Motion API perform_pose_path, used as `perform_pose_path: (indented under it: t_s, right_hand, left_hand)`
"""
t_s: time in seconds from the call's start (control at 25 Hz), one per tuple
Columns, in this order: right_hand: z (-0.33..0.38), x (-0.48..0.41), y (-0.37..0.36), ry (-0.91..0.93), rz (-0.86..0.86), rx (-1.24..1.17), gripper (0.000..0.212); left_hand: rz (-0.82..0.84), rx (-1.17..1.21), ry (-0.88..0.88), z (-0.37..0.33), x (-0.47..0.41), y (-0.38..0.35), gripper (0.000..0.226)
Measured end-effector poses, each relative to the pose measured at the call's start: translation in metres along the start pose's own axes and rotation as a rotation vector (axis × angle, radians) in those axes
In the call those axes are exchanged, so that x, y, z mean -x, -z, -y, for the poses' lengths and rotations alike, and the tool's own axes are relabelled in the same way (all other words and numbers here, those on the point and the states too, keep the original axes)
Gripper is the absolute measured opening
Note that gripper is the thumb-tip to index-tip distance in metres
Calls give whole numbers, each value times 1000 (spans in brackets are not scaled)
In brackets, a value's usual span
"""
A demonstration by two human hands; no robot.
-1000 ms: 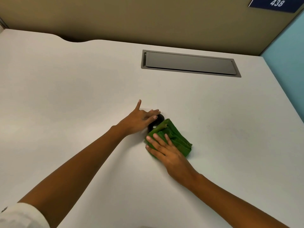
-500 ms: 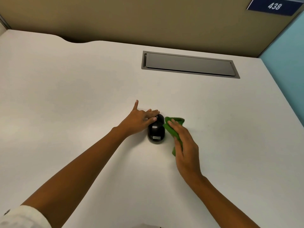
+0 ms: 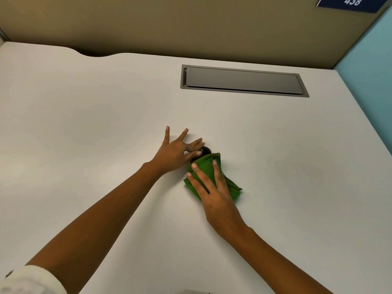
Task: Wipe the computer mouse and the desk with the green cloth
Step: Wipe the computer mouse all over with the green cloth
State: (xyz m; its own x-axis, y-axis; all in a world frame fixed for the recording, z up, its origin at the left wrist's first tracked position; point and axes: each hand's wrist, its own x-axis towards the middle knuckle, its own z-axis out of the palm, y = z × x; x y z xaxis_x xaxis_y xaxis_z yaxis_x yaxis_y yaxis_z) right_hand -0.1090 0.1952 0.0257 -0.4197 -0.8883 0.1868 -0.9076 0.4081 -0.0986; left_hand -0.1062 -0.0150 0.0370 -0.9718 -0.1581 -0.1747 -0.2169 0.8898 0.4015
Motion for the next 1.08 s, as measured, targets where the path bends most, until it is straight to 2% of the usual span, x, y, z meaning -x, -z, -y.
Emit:
perform_pose_path:
  t_s: [0.16,0.28,0.4,0.48,0.56,0.72,0.92,1.08]
  right_hand:
    - [2,21,8,60,48,33,68]
    - [-3,31,19,53,50,-111,60]
    - [-10,26,31,-170,-38,-453,56]
    - [-16,13,36,-307,-147,-547,55]
    - [-19,-1,38,-313,-168,-553,56]
    - [-20,-14,25,-204,-22,-506,66]
    - [-32,-6,14,-129,-32,-368,65]
    - [-41,12,15,-143,-23,-304,67]
  left_hand:
    - [1,30,-7,3,0,-3,47]
    - [15,106,15,2,0,-4,47]
    - [3,109,25,-2,5,-7,48]
    - [-102,131,21,-8,16,-14,52]
    - [-171,182,28,-16,29,-23,56]
    - [-145,245,34,-22,44,-36,58]
    - [-163,235,54,-21,43,-39,58]
    - [-165,258,65,-21,42,-39,62]
